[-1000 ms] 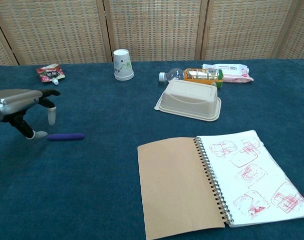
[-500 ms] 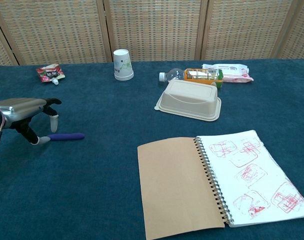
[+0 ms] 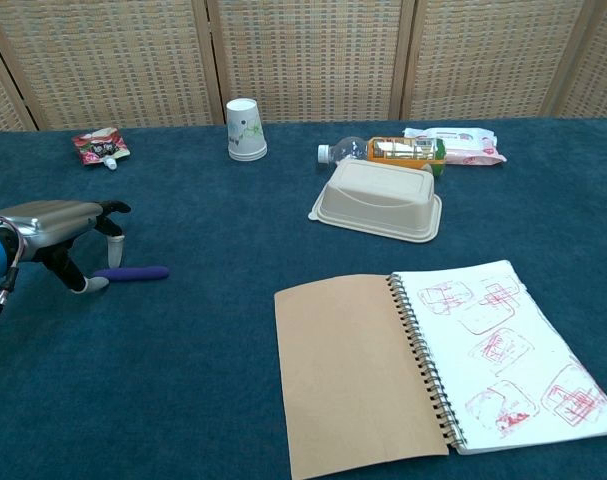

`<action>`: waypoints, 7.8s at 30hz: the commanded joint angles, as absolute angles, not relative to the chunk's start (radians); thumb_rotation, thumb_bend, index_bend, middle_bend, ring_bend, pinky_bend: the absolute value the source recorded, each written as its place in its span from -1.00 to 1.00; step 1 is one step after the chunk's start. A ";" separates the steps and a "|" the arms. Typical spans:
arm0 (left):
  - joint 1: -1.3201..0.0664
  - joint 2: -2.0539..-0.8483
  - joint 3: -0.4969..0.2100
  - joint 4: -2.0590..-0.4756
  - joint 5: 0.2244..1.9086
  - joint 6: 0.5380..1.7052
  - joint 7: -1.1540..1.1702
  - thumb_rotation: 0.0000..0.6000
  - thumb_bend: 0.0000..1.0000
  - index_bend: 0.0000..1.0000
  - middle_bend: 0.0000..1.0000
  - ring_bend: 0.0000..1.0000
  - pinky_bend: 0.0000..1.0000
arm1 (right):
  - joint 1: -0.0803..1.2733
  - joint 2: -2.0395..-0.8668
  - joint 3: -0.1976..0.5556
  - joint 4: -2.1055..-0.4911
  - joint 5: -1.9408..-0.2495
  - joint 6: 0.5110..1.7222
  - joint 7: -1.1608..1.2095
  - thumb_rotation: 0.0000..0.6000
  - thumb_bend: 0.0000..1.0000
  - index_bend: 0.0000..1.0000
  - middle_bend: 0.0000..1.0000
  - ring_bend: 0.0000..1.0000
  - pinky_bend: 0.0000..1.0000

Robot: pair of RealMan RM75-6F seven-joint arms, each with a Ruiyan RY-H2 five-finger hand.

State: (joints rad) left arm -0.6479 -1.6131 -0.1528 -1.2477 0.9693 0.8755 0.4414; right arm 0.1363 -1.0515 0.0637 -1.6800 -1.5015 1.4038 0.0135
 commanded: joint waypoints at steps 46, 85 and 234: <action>-0.667 -1.627 -0.135 -1.246 0.906 0.902 0.482 1.00 -0.04 0.27 -1.00 -1.00 -1.00 | 0.139 -1.046 0.060 -1.681 -1.501 1.400 0.023 1.00 -1.00 -1.00 -1.00 -1.00 -1.00; -0.568 -1.535 -0.219 -1.408 1.419 0.999 -0.547 1.00 0.02 0.39 -1.00 -1.00 -1.00 | 0.190 -1.015 0.067 -1.694 -1.562 1.361 0.240 1.00 -1.00 -0.92 -1.00 -1.00 -1.00; -0.813 -1.830 -0.313 -1.469 1.223 0.949 -0.315 1.00 0.03 0.40 -1.00 -1.00 -1.00 | 0.735 -1.160 0.258 -2.044 -1.005 0.958 -0.007 1.00 0.07 0.02 -1.00 -1.00 -1.00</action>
